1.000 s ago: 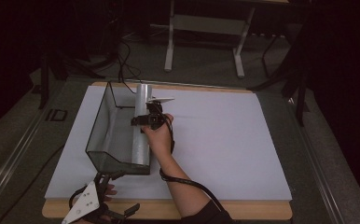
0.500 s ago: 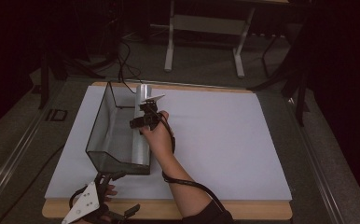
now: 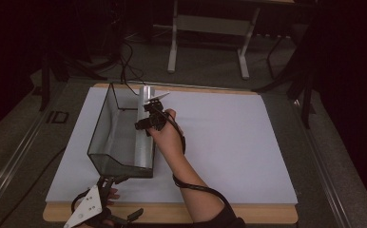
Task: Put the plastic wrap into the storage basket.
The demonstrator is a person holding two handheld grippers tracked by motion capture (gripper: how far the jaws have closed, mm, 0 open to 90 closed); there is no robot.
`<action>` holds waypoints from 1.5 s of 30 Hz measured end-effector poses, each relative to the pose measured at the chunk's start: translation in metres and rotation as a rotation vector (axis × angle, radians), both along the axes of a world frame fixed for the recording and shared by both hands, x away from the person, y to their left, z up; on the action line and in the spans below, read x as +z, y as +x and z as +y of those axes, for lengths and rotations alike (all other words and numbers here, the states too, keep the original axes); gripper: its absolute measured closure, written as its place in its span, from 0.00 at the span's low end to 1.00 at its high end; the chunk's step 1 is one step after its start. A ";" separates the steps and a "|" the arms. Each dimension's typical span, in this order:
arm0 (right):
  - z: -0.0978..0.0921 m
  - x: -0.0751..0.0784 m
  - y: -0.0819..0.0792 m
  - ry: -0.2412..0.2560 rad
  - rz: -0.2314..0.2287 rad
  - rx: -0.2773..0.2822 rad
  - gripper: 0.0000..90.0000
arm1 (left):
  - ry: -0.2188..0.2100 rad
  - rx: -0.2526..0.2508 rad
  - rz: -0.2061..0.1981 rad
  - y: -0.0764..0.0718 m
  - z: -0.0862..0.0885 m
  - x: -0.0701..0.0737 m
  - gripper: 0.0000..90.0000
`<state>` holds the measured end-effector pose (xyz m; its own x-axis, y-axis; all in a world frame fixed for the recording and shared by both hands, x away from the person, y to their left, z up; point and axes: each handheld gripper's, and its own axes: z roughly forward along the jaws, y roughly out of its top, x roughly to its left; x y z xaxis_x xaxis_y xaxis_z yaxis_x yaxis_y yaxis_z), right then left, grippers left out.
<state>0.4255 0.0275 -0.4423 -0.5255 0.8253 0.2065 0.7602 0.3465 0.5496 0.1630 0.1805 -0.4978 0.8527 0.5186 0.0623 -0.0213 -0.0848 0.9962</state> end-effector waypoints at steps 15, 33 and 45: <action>-0.037 0.022 -0.015 0.015 -0.069 0.057 0.23 | -0.002 0.005 0.003 0.000 0.000 -0.001 0.01; -0.109 0.036 -0.047 0.054 -0.159 0.107 0.17 | -0.001 0.013 0.014 -0.001 -0.001 -0.002 0.01; -0.160 0.040 -0.081 0.056 -0.230 0.125 0.17 | -0.003 0.017 0.015 -0.001 -0.003 -0.001 0.01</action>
<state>0.3450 -0.1324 -0.4021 -0.6611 0.7417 0.1131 0.5662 0.3944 0.7238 0.1624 0.1779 -0.4992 0.8448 0.5329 0.0477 -0.0045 -0.0821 0.9966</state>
